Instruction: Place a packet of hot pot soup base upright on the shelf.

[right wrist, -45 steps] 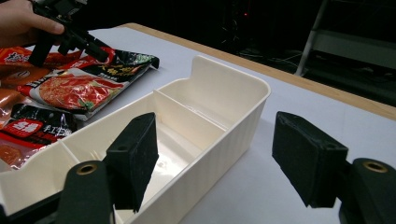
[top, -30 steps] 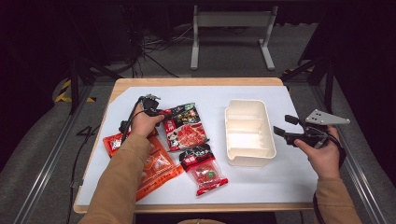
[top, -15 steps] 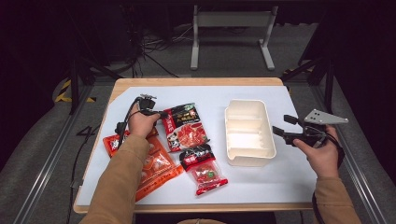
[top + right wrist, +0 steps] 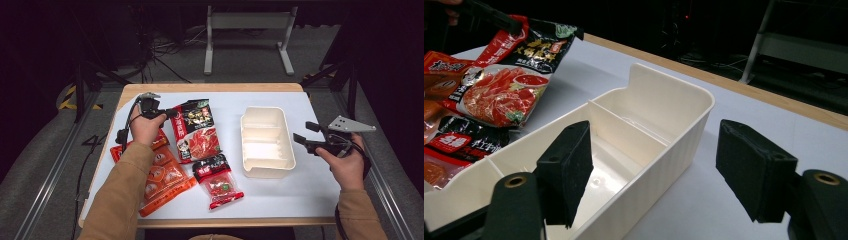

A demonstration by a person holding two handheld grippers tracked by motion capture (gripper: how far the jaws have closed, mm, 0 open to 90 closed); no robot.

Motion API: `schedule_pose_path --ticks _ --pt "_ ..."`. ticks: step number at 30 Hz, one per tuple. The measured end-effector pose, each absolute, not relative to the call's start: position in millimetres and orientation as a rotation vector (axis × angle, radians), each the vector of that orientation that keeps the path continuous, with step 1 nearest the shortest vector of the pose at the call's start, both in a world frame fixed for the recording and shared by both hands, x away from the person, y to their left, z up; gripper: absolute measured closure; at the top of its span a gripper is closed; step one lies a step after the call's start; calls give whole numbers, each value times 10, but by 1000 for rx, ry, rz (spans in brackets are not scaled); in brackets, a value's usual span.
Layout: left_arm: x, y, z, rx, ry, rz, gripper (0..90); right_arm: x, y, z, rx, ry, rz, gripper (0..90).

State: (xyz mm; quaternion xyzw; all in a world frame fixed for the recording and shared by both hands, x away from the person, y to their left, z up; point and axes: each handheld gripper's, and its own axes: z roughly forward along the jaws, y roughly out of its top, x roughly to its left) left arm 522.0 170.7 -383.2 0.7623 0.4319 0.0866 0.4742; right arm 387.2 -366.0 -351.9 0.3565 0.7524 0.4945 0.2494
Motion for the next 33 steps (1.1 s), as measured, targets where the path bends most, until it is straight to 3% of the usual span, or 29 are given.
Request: schedule_pose_path --ticks 18,33 --pt "4807 1624 -3278 1831 826 363 864 3882 -3670 -3489 976 2035 1352 314" --pt "4665 1617 -2963 1747 750 455 864 3868 -3699 -3492 996 2034 1344 325"
